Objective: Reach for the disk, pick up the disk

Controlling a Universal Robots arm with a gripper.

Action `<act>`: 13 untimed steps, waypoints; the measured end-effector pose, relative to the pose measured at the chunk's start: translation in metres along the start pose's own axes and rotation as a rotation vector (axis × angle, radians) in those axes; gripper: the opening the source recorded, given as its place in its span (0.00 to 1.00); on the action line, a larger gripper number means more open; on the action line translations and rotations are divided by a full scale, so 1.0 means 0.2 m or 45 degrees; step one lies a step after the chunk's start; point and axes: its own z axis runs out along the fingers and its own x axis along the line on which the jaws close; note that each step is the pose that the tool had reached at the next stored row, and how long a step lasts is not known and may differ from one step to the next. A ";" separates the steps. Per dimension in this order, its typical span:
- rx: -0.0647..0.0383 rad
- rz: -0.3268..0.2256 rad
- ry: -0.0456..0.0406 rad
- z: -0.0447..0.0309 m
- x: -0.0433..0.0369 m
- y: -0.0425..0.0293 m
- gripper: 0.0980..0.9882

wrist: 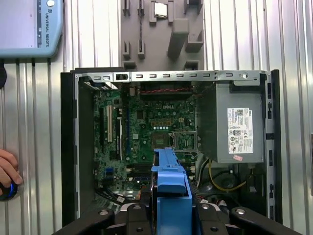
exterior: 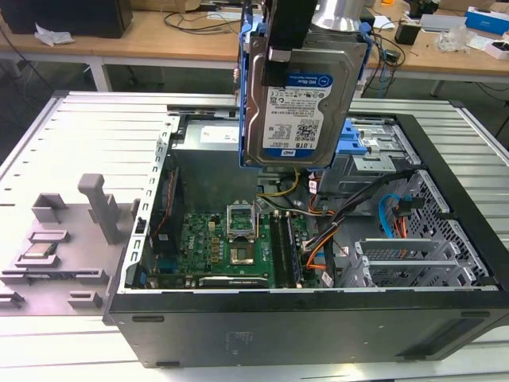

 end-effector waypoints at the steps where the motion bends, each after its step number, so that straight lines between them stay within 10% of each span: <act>1: 0.000 0.000 0.000 0.000 0.009 0.000 0.30; 13: 0.000 0.000 0.000 0.002 0.101 -0.004 0.30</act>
